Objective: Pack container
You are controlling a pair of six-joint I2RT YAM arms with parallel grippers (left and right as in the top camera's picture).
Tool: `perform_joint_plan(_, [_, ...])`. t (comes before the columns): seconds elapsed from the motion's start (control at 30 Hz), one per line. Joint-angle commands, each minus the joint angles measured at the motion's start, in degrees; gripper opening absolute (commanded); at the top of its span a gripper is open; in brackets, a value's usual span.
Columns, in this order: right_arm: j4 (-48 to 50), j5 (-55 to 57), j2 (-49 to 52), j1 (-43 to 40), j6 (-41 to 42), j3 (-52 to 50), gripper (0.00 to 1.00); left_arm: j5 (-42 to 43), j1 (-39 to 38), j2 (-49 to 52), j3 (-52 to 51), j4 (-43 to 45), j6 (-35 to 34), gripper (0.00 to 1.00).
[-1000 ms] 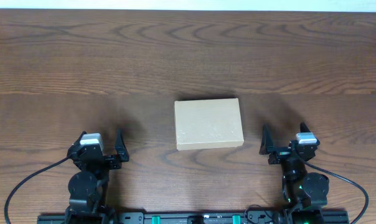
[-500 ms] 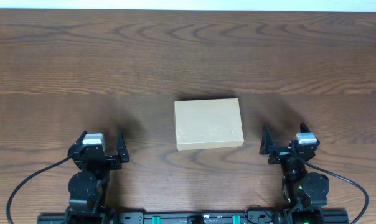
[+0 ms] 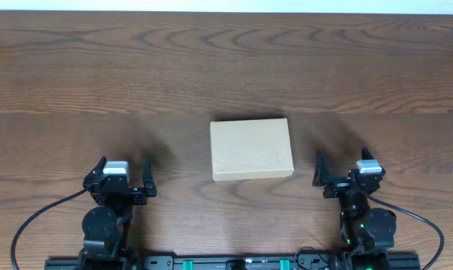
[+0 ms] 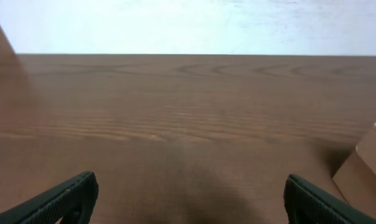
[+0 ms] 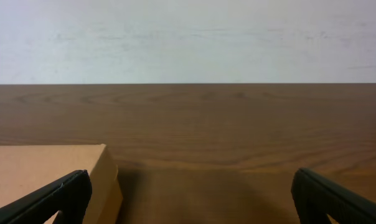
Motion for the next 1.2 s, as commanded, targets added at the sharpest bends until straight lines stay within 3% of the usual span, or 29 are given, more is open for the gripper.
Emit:
perform_joint_plan(0.0, [-0.2, 0.4, -0.3, 0.2, -0.5, -0.2, 0.99, 2.4, 0.3, -0.5, -1.7, -0.4, 3.6, 0.95])
perform_joint_plan(1.17, [-0.2, 0.4, -0.3, 0.2, -0.5, -0.2, 0.99, 2.4, 0.3, -0.4, -1.7, -0.3, 2.3, 0.95])
